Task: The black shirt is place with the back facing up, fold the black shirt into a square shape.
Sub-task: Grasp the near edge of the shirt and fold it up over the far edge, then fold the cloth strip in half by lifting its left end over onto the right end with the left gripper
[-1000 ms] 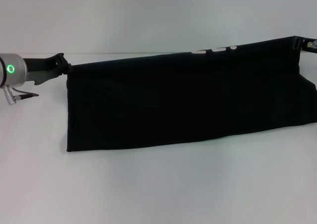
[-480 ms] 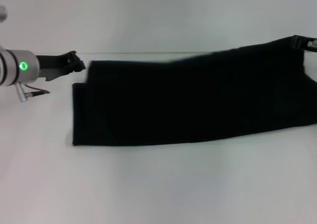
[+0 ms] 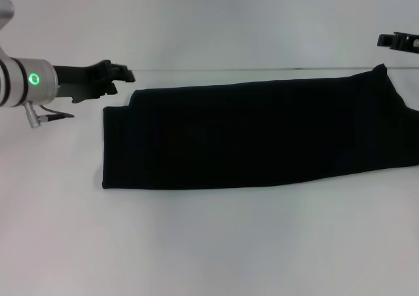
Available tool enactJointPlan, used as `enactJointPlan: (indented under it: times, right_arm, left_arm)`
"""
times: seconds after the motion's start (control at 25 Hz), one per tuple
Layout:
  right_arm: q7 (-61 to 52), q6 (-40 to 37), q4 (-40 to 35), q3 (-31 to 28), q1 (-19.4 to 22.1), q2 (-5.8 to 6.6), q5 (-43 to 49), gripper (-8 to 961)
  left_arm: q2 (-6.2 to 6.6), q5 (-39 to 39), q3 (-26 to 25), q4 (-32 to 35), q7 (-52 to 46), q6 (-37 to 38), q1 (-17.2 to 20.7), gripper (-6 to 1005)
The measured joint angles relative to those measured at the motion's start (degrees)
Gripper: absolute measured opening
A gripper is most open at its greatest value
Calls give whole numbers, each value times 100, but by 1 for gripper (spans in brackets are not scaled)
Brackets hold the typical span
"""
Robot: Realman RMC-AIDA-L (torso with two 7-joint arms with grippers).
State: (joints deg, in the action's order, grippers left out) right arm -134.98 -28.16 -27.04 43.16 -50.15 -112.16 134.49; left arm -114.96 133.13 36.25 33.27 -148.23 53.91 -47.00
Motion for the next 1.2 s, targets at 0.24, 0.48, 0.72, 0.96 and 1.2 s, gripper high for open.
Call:
enactJointPlan:
  times: [0.24, 0.48, 0.72, 0.96, 1.2]
  right_arm:
    - [-259, -1037, -376, -119, 318, 140, -94, 591]
    - [1073, -2390, -908, -740, 1206, -22, -1941, 688]
    - [2762, -4252, -537, -1391, 2172, -237, -4178, 686]
    - [3496, -5671, 60, -1918, 2593, -369, -4849, 682]
    - [3727, -6039, 261, -2105, 2527, -377, -4870, 682]
  left_arm:
    - [90, -637, -112, 273, 31, 779, 310, 553]
    - [124, -840, -1135, 209, 320, 2006, 742, 601]
    - [29, -881, -1647, 156, 357, 2869, 1266, 600]
    - [-28, -842, -1972, -253, 201, 3404, 1624, 600]
    - [-214, -822, -1961, -338, -316, 3096, 1995, 601]
